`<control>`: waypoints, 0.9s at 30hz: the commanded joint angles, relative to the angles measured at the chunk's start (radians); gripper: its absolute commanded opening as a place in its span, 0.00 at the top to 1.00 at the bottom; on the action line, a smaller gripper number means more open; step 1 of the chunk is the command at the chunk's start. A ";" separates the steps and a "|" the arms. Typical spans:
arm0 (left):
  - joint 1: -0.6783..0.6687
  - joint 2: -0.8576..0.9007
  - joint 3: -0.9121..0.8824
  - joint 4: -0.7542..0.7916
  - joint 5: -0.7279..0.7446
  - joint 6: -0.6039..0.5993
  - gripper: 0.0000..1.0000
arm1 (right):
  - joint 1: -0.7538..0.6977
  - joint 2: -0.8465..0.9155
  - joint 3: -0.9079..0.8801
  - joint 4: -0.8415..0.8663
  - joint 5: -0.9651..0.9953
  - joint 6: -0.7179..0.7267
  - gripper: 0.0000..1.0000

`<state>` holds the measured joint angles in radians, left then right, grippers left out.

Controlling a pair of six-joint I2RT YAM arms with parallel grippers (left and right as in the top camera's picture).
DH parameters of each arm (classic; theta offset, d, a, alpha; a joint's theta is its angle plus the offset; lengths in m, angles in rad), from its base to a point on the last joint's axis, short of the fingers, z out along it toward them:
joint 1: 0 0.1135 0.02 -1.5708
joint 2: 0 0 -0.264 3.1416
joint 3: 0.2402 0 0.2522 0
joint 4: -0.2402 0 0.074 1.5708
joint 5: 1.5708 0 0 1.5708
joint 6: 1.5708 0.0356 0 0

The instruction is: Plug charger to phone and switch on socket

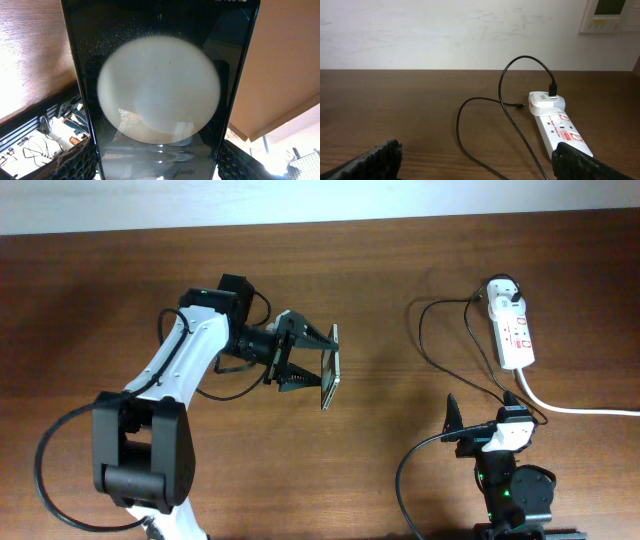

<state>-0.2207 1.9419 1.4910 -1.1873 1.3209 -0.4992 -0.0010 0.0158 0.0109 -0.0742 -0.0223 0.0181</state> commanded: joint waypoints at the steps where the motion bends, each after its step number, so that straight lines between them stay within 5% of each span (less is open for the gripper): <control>1: 0.001 0.003 0.000 0.001 0.053 -0.009 0.40 | 0.007 -0.007 -0.005 -0.005 0.009 -0.003 0.01; 17: 0.001 0.003 0.000 0.099 0.045 -0.009 0.40 | 0.007 -0.007 -0.005 0.038 0.057 -0.003 0.01; 21: 0.001 0.003 0.000 0.099 0.116 -0.009 0.41 | 0.008 -0.007 -0.005 0.019 -0.242 0.033 0.01; 24: 0.001 0.003 0.000 0.162 0.092 -0.009 0.41 | 0.008 -0.007 -0.005 0.022 -0.315 0.859 0.01; 26: 0.001 0.003 0.000 0.228 0.036 -0.011 0.40 | 0.008 -0.007 -0.005 0.026 -0.460 1.142 0.01; 27: 0.001 0.003 0.000 0.264 0.031 -0.025 0.40 | 0.007 -0.007 -0.005 0.026 -0.474 1.149 0.01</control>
<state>-0.2207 1.9419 1.4868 -0.9695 1.3495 -0.5133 -0.0002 0.0158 0.0105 -0.0444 -0.3752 0.9104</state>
